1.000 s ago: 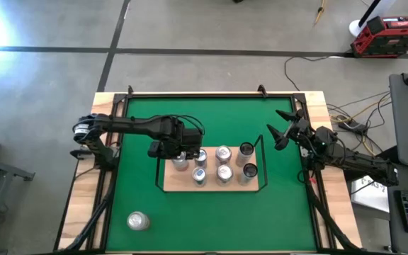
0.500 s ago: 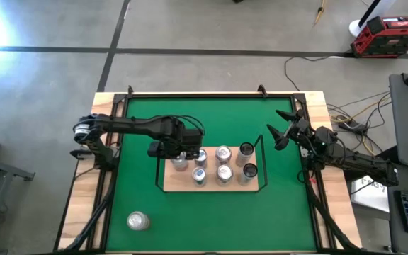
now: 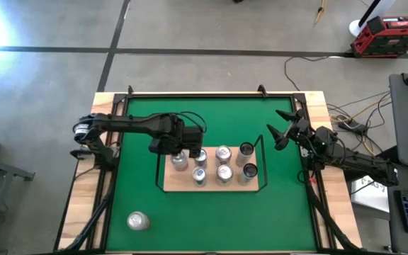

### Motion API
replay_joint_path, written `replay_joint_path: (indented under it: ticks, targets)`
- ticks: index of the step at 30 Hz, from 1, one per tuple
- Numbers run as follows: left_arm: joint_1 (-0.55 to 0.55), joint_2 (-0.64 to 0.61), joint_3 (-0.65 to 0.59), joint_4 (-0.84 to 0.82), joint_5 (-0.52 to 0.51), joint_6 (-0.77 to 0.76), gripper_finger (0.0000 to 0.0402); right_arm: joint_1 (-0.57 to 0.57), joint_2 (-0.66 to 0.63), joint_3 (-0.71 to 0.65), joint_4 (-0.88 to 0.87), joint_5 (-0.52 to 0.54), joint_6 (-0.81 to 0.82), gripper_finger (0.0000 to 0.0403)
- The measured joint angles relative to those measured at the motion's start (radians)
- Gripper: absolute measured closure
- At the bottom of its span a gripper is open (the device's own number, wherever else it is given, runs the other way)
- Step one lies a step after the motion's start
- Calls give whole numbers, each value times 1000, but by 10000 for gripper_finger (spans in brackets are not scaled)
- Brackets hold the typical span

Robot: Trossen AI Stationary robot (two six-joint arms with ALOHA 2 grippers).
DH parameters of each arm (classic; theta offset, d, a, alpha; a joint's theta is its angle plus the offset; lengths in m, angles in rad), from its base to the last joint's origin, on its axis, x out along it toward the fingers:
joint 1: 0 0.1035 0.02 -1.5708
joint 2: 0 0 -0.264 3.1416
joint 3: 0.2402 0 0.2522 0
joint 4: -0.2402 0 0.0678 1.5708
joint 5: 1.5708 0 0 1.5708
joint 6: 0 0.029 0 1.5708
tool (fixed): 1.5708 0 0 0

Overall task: Place canned beverage on shelf
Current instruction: Put the top white-pink soda can on the shelf, then put the white-pink soda can on the shelf and align with the other white-pink soda can

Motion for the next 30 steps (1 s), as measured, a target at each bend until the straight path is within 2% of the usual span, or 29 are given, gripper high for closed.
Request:
replay_joint_path:
  ticks: [5, 16, 24, 27, 30]
  targets:
    - [0, 0, 67, -82, -75, 16, 3, 0, 0, 0, 0, 0, 0, 35]
    - [30, 0, 239, -212, -366, 154, 2, 0, 0, 0, 0, 0, 1, 35]
    - [170, -42, 190, -213, -349, 196, 4, 0, 0, 0, 0, 0, 0, 35]
    - [253, -82, 126, -213, -273, 206, 4, 0, 0, 0, 0, 0, 1, 35]
    - [317, -143, 23, -212, -153, 196, 4, 0, 0, 0, 0, 0, 1, 35]
